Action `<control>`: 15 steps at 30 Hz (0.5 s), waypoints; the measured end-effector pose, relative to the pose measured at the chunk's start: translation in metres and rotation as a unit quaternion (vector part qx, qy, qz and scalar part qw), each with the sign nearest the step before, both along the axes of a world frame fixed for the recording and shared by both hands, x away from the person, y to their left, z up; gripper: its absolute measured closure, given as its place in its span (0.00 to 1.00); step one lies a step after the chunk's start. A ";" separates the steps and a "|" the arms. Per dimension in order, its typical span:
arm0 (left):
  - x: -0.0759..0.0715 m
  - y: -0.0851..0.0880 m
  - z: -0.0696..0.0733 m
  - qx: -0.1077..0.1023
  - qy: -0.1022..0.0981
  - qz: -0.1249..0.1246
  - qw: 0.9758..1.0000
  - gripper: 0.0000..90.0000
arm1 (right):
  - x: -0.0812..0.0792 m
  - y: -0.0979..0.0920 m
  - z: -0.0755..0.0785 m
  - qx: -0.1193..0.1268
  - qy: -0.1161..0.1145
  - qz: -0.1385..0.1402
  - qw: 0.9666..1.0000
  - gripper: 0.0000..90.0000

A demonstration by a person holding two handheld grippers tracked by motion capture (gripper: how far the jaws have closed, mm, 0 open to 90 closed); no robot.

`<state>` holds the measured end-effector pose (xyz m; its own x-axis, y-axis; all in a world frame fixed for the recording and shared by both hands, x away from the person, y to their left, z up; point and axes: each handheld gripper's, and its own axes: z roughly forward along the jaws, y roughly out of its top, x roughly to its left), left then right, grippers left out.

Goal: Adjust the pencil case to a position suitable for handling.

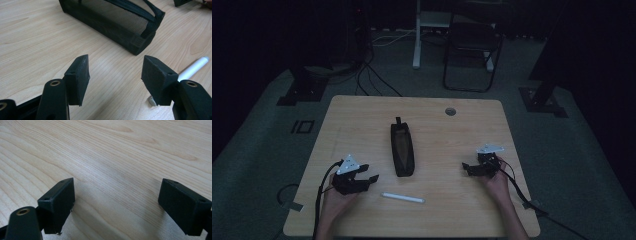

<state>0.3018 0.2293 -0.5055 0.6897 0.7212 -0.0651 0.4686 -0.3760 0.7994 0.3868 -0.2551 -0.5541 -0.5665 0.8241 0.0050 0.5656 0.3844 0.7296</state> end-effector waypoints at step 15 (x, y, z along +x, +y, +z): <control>-0.007 -0.018 0.008 0.002 -0.021 -0.034 0.999 0.43 | 0.000 0.000 0.000 0.000 0.000 0.000 1.000 0.16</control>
